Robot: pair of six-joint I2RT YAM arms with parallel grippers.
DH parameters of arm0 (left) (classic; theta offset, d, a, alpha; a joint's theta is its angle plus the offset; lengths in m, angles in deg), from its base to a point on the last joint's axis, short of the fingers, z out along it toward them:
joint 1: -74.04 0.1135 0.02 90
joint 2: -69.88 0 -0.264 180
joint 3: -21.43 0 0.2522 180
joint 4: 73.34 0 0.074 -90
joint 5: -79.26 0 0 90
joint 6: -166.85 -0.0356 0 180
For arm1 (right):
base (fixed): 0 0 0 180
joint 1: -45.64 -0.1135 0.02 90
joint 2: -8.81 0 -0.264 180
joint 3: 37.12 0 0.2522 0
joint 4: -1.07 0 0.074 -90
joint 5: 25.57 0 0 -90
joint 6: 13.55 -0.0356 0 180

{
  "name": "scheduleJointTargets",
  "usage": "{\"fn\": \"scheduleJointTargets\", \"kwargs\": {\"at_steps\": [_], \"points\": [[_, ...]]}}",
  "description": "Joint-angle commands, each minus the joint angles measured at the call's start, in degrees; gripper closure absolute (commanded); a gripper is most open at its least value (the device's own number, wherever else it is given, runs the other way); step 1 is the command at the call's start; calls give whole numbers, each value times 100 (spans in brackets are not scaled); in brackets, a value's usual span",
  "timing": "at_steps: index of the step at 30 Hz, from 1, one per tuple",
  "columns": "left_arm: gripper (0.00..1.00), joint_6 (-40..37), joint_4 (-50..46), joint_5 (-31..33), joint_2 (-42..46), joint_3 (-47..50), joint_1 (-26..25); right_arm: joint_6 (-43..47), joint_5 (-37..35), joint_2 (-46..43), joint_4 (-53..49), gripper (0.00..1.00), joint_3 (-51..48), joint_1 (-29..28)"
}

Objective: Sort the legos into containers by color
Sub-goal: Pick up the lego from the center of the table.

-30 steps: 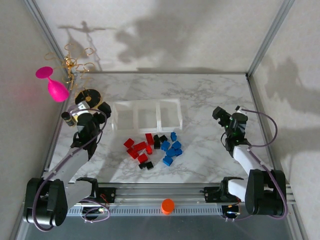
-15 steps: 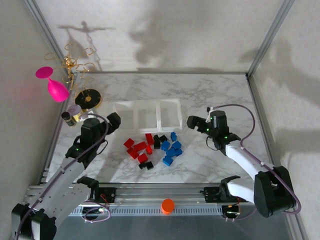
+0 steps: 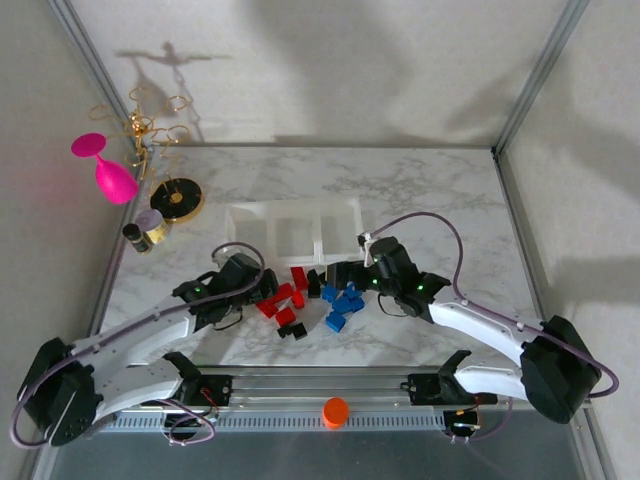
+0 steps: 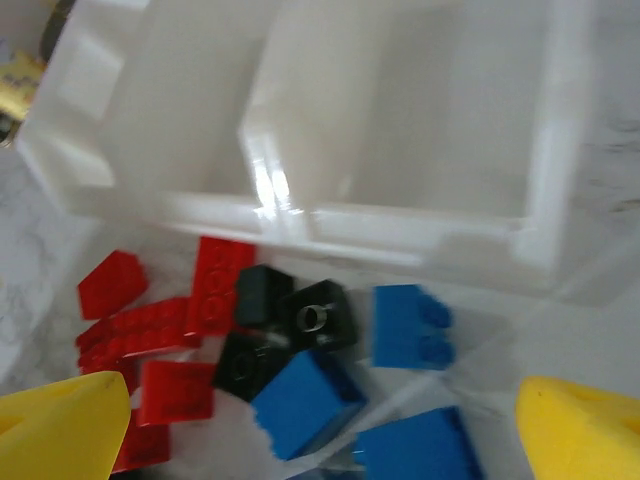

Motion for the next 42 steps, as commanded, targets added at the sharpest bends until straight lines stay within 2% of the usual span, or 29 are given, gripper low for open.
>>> {"fn": "scheduleJointTargets", "kwargs": {"at_steps": [1, 9, 18, 30, 42], "points": [[1, 293, -200, 685, -428, -258, -274, -154, -242, 137, -18, 1, 240, -131], [7, 460, 338, 948, -1476, -413, -376, -207, -462, 170, 113, 1, 287, -179], [18, 609, 545, 1334, -2157, -757, -369, -246, -527, 72, 223, 1, 173, -180], [23, 808, 507, 1517, -2554, -804, -356, -215, -555, 119, 291, 1, 137, -176], [34, 955, 530, 1596, -2635, -694, -347, -229, -433, 412, 372, 1, 244, -180]]}}
